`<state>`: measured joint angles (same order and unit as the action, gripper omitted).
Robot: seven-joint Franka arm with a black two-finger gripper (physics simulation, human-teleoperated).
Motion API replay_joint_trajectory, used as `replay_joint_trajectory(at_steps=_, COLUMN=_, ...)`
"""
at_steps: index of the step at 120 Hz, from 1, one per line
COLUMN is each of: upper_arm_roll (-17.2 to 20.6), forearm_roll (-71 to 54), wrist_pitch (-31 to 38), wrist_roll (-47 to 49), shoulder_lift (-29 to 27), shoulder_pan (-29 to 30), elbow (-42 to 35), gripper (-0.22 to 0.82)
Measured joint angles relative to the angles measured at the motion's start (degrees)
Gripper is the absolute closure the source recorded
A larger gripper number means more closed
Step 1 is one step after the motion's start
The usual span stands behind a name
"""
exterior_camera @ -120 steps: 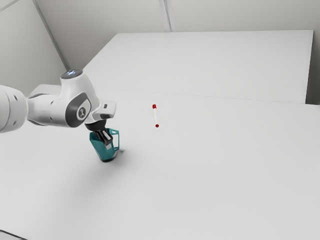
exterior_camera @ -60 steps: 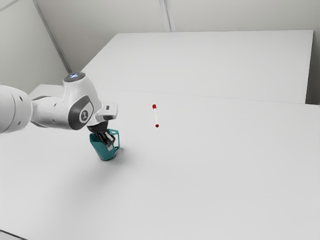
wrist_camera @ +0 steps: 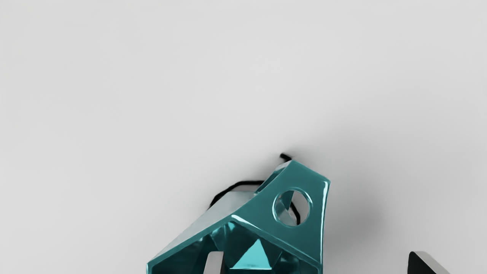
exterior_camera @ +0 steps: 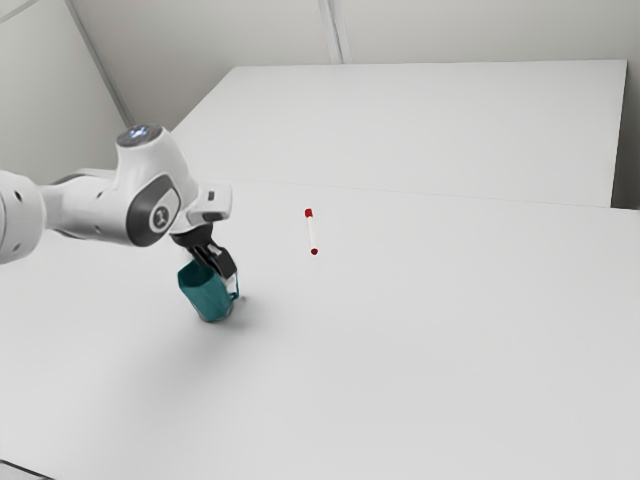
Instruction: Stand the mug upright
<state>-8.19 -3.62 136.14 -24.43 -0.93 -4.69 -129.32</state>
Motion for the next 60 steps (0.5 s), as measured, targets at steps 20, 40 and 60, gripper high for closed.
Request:
replay_joint_trajectory(at_steps=20, upper_arm_roll=0.01, forearm_roll=-0.10, wrist_pitch=-4.55, wrist_roll=1.70, shoulder_lift=-1.58, shoulder_pan=-1.12, elbow=5.11, gripper=0.04)
replay_joint_trajectory(at_steps=40, upper_arm_roll=-0.31, forearm_roll=-0.79, wrist_pitch=-14.07, wrist_roll=3.98, shoulder_lift=-1.67, shoulder_pan=-0.84, elbow=16.39, gripper=0.02)
replay_joint_trajectory(at_steps=60, upper_arm_roll=-0.42, forearm_roll=-2.53, wrist_pitch=-25.17, wrist_roll=6.13, shoulder_lift=-1.34, shoulder_pan=0.25, elbow=28.42, gripper=0.01)
